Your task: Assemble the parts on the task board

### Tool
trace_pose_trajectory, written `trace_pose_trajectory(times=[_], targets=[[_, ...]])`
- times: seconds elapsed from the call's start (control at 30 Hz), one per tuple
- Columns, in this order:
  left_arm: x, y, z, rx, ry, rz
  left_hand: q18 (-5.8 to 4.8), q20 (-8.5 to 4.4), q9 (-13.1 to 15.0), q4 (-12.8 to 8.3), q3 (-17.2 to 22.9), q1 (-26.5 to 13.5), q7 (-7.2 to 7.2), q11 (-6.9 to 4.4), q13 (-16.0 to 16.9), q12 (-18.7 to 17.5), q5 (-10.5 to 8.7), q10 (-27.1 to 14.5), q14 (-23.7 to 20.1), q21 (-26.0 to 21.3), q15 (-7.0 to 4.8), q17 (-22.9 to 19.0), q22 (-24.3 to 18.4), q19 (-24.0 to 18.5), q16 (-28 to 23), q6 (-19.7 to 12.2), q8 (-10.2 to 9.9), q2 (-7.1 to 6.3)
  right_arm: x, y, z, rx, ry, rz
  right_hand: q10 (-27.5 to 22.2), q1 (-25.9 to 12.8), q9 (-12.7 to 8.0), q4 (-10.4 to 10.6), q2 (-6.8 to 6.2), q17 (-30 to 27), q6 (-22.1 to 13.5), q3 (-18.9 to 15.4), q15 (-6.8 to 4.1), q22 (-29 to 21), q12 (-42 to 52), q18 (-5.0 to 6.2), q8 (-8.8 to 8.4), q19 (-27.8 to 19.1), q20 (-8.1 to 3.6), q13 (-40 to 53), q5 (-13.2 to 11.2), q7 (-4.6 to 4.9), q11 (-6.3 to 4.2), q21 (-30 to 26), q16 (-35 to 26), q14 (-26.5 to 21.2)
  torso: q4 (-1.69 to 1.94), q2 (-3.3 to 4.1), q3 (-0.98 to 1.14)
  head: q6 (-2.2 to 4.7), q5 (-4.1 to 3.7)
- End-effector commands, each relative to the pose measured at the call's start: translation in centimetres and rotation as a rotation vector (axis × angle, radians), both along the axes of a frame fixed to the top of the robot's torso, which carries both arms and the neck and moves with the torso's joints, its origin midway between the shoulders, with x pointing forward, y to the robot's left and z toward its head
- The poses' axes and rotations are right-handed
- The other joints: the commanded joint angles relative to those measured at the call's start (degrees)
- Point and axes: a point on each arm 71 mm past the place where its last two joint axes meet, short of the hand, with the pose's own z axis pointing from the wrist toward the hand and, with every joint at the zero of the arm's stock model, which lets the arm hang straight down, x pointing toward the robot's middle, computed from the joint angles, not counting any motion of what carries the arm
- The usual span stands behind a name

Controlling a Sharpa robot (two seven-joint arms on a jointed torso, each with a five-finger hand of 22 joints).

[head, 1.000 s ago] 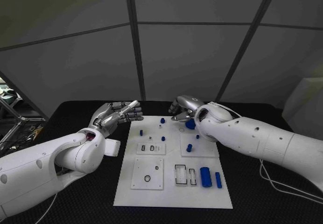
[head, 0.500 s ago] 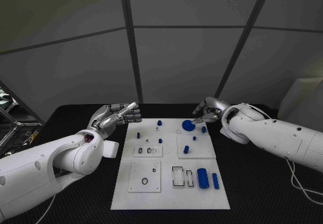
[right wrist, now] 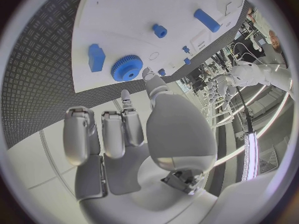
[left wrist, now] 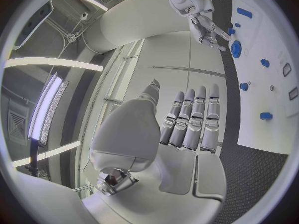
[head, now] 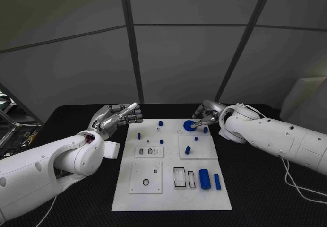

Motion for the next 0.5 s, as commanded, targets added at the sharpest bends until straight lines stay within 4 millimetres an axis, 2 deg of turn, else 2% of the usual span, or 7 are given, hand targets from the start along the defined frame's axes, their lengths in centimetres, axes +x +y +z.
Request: trace_pose_trajectory(times=[0.03, 0.27, 0.5], targets=[[0.0, -0.2, 0.1, -0.003, -0.007, -0.016, 0.47, 0.08, -0.1, -0.3, 0.0, -0.1, 0.4, 0.41, 0.0, -0.2, -0.29, 0.1, -0.1, -0.2, 0.02, 0.0, -0.1, -0.3, -0.3, 0.0, -0.3, 0.41, 0.2, 0.3, -0.1, -0.035, 0.017, 0.002, 1.5, 0.5, 0.1, 0.3, 0.18, 1.8, -0.5, 0.1, 0.47, 3.9, 0.4, -0.37, -0.02, 0.9, 0.01, 5.3, 0.4, 0.01, 0.33, 0.2, 0.3, 3.5, 0.03, -0.04, -0.06, -0.1, -0.01], [0.1, -0.3, 0.1, -0.004, -0.007, -0.017, 0.47, 0.08, -0.1, -0.3, 0.0, -0.1, 0.4, 0.41, 0.0, -0.2, -0.29, 0.1, -0.1, -0.2, 0.02, 0.0, -0.1, -0.3, -0.3, 0.0, -0.3, 0.41, 0.7, 1.1, -0.5, -0.045, 0.032, 0.01, 1.8, 0.9, 0.2, 0.5, 0.74, 2.3, -0.2, 0.3, 0.5, 4.3, 1.2, -0.44, 0.08, 1.1, 0.05, 6.2, 0.9, 0.0, 0.33, 0.4, 0.5, 3.6, 0.08, -0.09, -0.1, -0.37, 0.03], [0.1, -0.3, 0.1, -0.004, -0.006, -0.017, 0.47, 0.08, -0.1, -0.3, 0.0, -0.1, 0.4, 0.41, 0.0, -0.2, -0.29, 0.1, -0.1, -0.2, 0.02, 0.0, -0.1, -0.3, -0.3, 0.0, -0.3, 0.41, 1.1, 1.5, -0.8, -0.059, 0.044, 0.01, 2.0, 1.2, 0.2, 0.5, 1.1, 2.5, -0.1, 0.5, 0.51, 4.6, 1.7, -0.49, 0.11, 1.2, 0.06, 6.7, 1.2, 0.0, 0.34, 0.5, 0.6, 3.6, 0.07, -0.08, -0.03, -0.48, 0.12]])
